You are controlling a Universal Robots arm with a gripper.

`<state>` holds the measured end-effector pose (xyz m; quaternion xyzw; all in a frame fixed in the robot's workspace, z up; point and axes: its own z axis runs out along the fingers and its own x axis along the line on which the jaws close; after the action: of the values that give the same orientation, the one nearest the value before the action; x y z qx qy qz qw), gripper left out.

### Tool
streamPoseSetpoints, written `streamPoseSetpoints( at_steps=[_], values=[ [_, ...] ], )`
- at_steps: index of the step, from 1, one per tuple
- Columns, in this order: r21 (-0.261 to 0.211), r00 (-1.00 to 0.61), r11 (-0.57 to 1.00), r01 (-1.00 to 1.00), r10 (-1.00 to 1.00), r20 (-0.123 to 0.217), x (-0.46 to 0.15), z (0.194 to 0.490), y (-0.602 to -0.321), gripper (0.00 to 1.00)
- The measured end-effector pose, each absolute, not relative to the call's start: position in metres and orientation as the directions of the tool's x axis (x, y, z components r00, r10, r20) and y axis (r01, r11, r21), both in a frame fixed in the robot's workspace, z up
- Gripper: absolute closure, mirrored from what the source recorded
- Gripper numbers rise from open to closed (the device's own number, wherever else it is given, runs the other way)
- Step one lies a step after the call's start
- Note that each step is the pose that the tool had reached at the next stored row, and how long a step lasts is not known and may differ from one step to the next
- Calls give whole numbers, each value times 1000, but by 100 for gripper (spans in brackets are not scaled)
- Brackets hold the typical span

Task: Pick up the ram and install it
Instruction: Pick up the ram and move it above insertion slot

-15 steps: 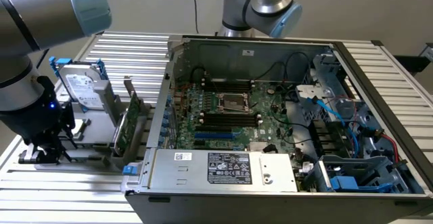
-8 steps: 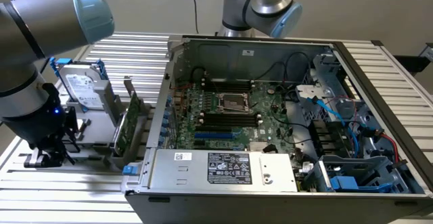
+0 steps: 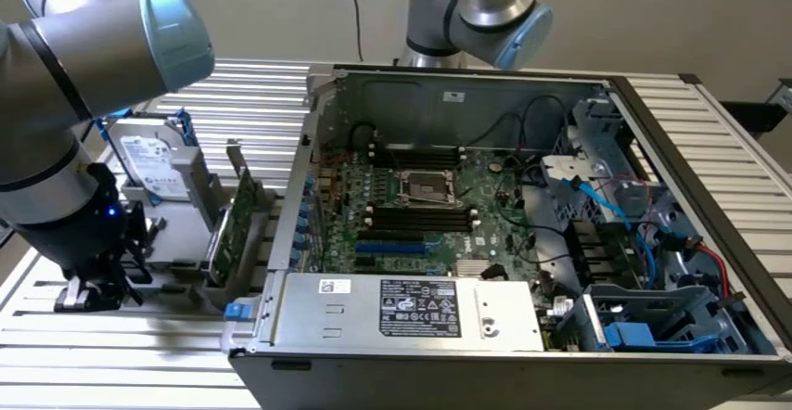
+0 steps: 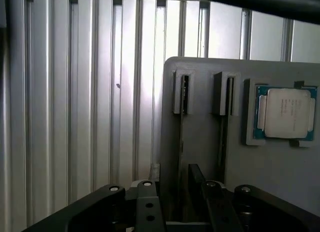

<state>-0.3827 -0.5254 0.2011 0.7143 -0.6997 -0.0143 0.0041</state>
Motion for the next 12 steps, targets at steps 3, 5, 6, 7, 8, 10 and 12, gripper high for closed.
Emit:
streamPoseSetpoints(
  at_steps=[3, 5, 6, 7, 8, 10, 12],
  values=[
    [26, 20, -21, -999, -1000, -19, -383, 201, -525, 64],
    [26, 20, -21, -999, -1000, -19, -383, 200, -525, 64],
    [26, 20, -21, -999, -1000, -19, -383, 200, -525, 64],
    [26, 20, -21, -999, -1000, -19, -383, 200, -525, 64],
    [25, 20, -21, -999, -1000, -19, -383, 200, -525, 64],
    [26, 20, -21, -999, -1000, -19, -385, 199, -525, 64],
    [26, 20, -21, -999, -1000, -19, -387, 198, -525, 64]
  ],
)
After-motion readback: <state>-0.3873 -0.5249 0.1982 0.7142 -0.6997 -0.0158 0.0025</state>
